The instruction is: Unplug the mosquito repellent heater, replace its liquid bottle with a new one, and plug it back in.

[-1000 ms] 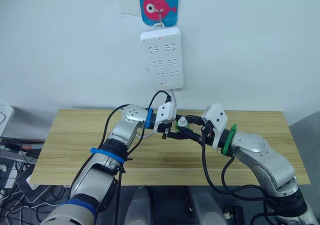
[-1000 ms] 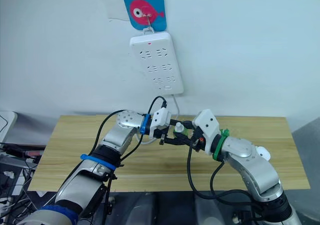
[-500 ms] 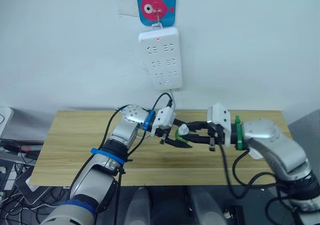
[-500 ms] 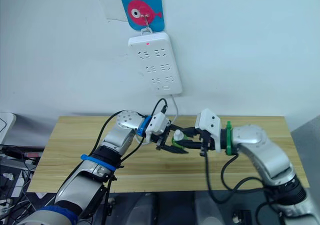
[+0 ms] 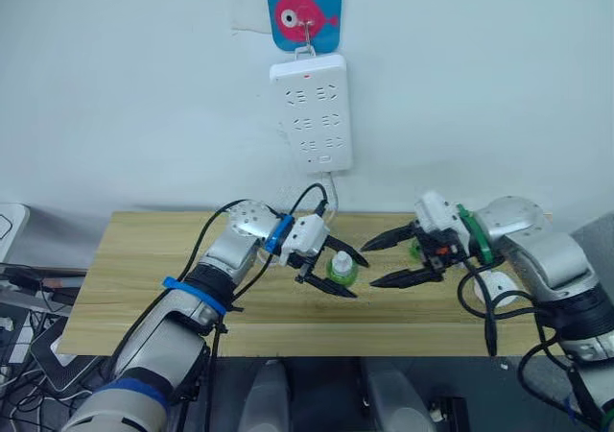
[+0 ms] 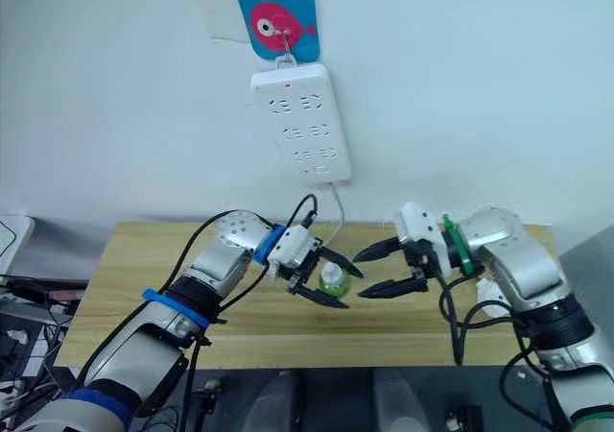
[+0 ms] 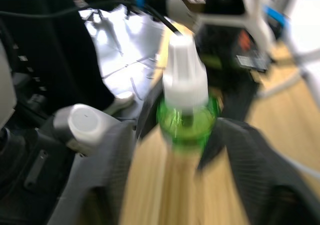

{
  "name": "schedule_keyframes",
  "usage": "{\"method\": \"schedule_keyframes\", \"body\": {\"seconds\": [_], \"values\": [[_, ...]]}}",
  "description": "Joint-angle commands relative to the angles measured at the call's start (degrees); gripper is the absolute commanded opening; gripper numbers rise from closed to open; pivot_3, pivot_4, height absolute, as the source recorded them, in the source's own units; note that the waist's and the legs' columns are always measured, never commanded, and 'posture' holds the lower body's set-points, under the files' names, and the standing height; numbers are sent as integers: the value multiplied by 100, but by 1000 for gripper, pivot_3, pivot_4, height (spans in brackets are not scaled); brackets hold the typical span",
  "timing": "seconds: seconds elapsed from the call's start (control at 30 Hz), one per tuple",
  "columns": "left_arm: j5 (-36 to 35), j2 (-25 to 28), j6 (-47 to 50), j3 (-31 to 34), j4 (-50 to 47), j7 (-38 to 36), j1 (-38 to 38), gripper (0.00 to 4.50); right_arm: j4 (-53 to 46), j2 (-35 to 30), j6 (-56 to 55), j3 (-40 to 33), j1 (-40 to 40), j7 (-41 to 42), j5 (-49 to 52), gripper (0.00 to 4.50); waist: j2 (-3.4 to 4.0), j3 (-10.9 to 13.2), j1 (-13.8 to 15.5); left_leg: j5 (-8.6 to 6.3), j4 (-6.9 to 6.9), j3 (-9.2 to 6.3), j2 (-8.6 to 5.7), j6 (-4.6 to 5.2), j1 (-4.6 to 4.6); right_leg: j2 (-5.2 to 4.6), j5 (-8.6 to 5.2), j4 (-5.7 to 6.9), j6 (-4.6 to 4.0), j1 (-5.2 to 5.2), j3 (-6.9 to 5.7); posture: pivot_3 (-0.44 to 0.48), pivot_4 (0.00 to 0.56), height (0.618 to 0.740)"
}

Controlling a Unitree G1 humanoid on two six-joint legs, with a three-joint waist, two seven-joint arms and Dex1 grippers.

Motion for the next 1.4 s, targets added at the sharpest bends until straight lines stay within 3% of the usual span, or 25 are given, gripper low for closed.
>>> {"method": "schedule_keyframes", "body": {"seconds": [0.03, 0.1, 0.27, 0.4, 0.57, 0.77, 1.0, 1.03, 1.13, 1.4], "values": [[111, -186, -21, 300, 37, 31, -45, 2283, -570, -261, 354, -701, 381, -356, 339, 4099, -2, -2, 34, 0, 0, 1, 0, 0, -1, -2, 0, -1, 0, 0, 0, -24, 176, 740], [218, -294, 33, 443, 106, 243, -30, 2283, -1145, -269, 663, -1151, 843, -965, 500, 4454, -3, -9, 79, 0, 0, 2, -2, 0, -2, -2, 0, -1, 0, 0, 0, -28, 177, 740], [434, -493, 180, 691, 106, 653, 54, 2283, -2993, 489, 1446, -1525, 1898, -3236, 420, 4454, -3, -40, 89, 0, 0, 4, -6, 1, 0, 9, 0, 9, 0, -2, 5, -26, 184, 740], [570, -639, 243, 779, 94, 784, 49, 2283, -3764, 1090, 1607, -1227, 2367, -4414, -3, 4454, 0, -60, 93, 0, 6, 6, -7, 0, 7, 14, -1, 33, 0, -5, 11, -30, 184, 740], [715, -767, 221, 839, 213, 797, -7, 2283, -3775, 1771, 1453, -248, 2459, -5348, -718, 4454, 3, -101, 87, 2, 3, 6, -6, -3, 7, 18, -2, 30, -1, -5, 10, -46, 173, 740], [820, -940, 273, 895, 225, 843, -37, 2283, -3506, 2504, 1352, 703, 2412, -6173, -1515, 4454, 7, -192, 67, 2, 0, 5, -5, -4, 7, 20, -3, 26, -2, -6, 9, -47, 166, 740], [875, -949, 297, 910, 132, 796, 49, 2283, -3866, 2764, 1617, 1230, 2348, -6671, -2089, 4454, 8, -284, 59, 2, -3, 4, -5, -3, 7, 20, -4, 22, -3, -5, 9, -45, 159, 740], [876, -946, 295, 913, 125, 788, 57, 2283, -3930, 2813, 1675, 1288, 2338, -6727, -2134, 4091, 8, -295, 52, 2, -4, 4, -5, -3, 7, 20, -4, 22, -3, -5, 9, -44, 158, 740], [885, -947, 299, 935, 122, 768, 58, 2283, -4118, 2905, 1854, 1379, 2357, -6831, -2215, 3628, 8, -335, 7, 2, -5, 3, -4, -3, 7, 21, -5, 22, -4, -5, 8, -41, 156, 740], [937, -961, 289, 1021, 173, 728, 29, 2283, -4350, 2943, 1987, 1447, 2660, -6806, -2314, 3408, 6, -378, -42, -3, -6, 1, -5, 4, 8, 22, -5, 20, -4, -5, 7, -46, 156, 740]]}}
